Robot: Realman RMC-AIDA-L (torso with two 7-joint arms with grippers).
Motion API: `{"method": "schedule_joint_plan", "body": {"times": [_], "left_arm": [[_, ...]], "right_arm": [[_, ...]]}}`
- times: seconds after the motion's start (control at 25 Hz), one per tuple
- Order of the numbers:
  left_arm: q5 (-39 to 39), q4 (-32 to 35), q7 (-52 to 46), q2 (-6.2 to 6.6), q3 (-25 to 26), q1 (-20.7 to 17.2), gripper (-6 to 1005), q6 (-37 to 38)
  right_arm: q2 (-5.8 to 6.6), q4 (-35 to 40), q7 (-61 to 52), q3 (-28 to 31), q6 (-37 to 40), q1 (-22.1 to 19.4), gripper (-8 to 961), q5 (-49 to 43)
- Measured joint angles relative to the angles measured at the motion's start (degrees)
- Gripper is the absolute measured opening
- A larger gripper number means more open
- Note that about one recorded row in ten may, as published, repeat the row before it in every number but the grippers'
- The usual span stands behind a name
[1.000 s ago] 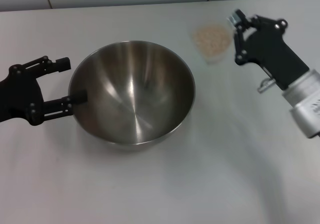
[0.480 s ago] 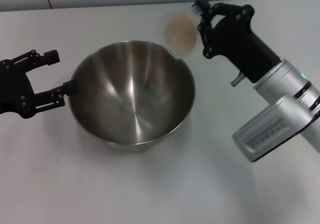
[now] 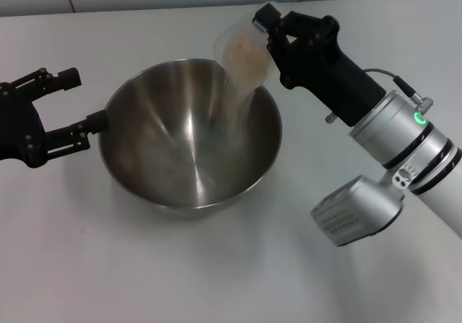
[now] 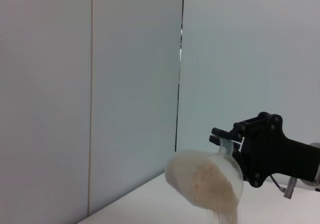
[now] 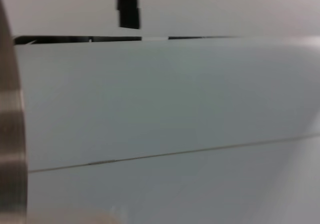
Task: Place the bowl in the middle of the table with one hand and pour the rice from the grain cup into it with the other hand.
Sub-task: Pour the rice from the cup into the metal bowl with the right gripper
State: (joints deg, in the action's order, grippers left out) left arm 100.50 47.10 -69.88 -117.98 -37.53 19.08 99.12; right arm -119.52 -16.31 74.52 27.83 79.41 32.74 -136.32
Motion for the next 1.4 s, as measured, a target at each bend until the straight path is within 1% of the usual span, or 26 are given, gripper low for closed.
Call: {"method": "schedule_joint_plan", "body": {"times": [0.2,0.56,0.6,0.8,0.88,1.04,1.4], "left_arm": [[0.0,0.0,0.0,-0.05,0.0,0.0,812,0.3],[0.4,0.0,0.0,-0.04,-0.7,-0.3,812,0.7],[0.7,0.1,0.0,0.03,-1.5,-0.3,812,0.7],[0.8,0.5,0.0,0.10,-2.6,-0.6,812,0.8],[0.8,1.1,-0.2,0.04,-2.6,-0.8,812,0.9],[0.8,1.1,-0.2,0.04,-2.6,-0.8,812,1.0],[0.8,1.2,0.0,0.53,-2.7,-0.8,813,1.2]], "right_arm": [[-0.01,-2.2,7.8,-0.2,-2.8,-0.2,11,-0.1],[-0.01,-2.5,9.1,-0.7,-3.8,-0.1,13,-3.8],[-0.01,-2.5,9.3,-0.7,-3.9,-0.1,13,-4.1],[-0.01,-3.0,14.8,-0.6,-4.1,-0.2,13,-7.7],[-0.07,-3.6,17.6,-0.6,-4.1,-0.2,12,-7.9],[-0.09,-3.9,19.0,-0.6,-4.1,-0.2,12,-7.9],[-0.20,-5.4,22.7,-0.7,-3.9,-1.1,12,-8.4]]}}
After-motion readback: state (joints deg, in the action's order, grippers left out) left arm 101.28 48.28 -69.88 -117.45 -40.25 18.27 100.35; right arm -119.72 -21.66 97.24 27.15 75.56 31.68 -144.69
